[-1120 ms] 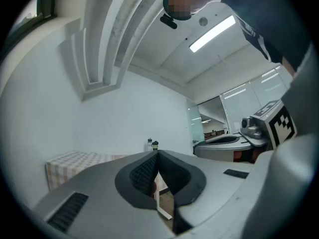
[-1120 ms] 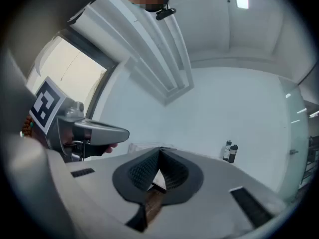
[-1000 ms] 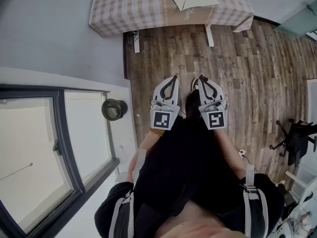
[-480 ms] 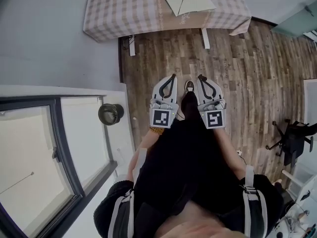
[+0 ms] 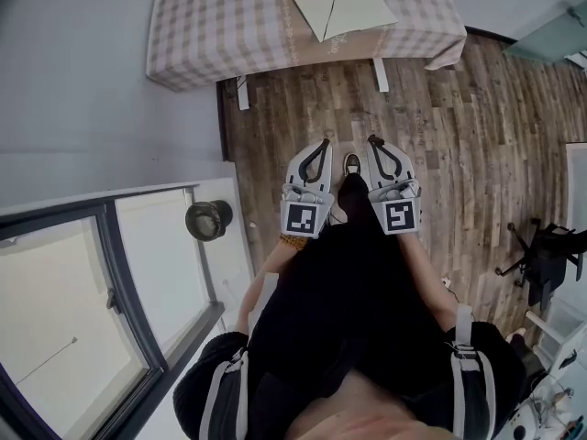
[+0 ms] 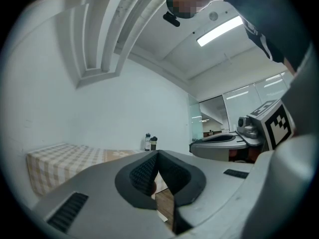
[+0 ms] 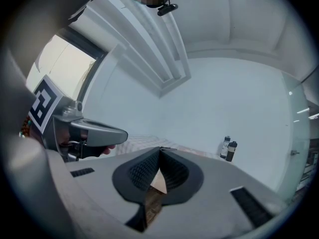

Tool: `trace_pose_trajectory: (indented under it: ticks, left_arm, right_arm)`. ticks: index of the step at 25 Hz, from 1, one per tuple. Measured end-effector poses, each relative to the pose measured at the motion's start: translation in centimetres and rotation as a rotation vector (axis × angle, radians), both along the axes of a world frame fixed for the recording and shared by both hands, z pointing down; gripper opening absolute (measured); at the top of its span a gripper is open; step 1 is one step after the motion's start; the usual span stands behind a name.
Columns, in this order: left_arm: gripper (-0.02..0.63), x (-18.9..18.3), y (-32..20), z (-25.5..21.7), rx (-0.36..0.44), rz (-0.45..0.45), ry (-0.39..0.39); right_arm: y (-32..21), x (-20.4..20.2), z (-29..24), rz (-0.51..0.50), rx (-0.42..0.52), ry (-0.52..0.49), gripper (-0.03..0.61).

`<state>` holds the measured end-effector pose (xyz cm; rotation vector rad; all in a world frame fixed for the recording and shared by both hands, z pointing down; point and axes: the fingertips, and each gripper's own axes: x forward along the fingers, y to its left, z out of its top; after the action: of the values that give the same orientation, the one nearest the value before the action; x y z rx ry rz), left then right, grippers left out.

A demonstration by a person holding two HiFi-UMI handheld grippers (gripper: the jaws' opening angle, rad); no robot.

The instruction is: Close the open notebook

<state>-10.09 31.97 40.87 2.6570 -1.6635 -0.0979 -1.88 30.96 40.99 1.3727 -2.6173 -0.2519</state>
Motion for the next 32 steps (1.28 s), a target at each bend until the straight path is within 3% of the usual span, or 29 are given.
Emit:
trace_pose_trajectory:
  ticks: [14,32]
  left_arm:
    - [0.003,1.9,-9.7,0.3,-0.051,-0.035,-0.048]
    - [0.003,3.9,-21.4,1.3,-0.078,-0.222,-0.068]
  right_arm:
    - [-10.7,2.2,0.7,-0.045,-0.034,-0.034,0.006]
    - [-23.1,6.8,2.2,-0.194,-0.051,-0.013,0.006]
